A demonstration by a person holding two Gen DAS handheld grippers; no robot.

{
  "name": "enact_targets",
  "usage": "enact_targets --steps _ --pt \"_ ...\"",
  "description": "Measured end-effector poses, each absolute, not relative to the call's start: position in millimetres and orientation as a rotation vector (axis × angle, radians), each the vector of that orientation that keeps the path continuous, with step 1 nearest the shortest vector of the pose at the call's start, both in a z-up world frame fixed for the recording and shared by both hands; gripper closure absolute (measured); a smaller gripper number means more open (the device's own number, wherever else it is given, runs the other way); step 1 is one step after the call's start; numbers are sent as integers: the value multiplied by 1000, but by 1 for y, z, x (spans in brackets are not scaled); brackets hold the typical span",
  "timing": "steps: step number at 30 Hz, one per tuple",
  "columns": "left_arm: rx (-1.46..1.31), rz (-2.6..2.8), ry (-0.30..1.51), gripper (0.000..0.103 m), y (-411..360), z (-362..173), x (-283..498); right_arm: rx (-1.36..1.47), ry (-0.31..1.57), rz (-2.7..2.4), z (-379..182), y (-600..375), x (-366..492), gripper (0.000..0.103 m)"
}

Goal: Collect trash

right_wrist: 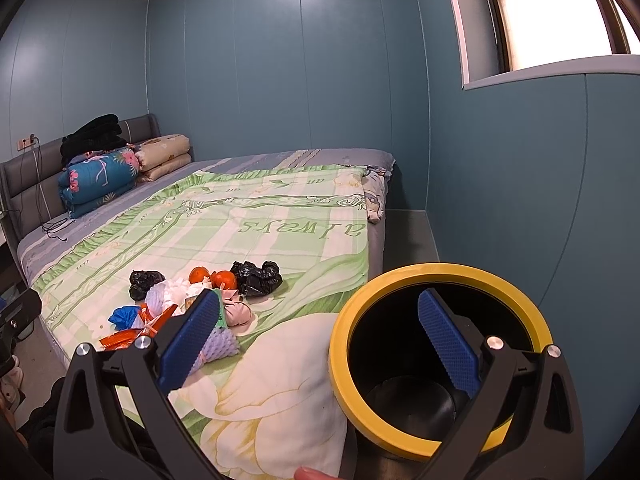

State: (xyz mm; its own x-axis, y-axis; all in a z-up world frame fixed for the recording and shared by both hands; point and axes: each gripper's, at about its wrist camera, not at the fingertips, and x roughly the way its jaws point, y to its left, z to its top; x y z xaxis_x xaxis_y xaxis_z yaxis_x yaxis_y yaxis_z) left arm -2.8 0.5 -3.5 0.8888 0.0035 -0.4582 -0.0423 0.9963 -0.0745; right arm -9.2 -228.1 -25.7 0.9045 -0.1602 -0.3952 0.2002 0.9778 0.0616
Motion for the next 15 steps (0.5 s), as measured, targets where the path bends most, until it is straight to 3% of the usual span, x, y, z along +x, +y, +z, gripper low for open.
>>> enact_targets --steps 15 --pt "-91 25 482 8 2 -11 -5 101 402 -186 -27 -227 -8 8"
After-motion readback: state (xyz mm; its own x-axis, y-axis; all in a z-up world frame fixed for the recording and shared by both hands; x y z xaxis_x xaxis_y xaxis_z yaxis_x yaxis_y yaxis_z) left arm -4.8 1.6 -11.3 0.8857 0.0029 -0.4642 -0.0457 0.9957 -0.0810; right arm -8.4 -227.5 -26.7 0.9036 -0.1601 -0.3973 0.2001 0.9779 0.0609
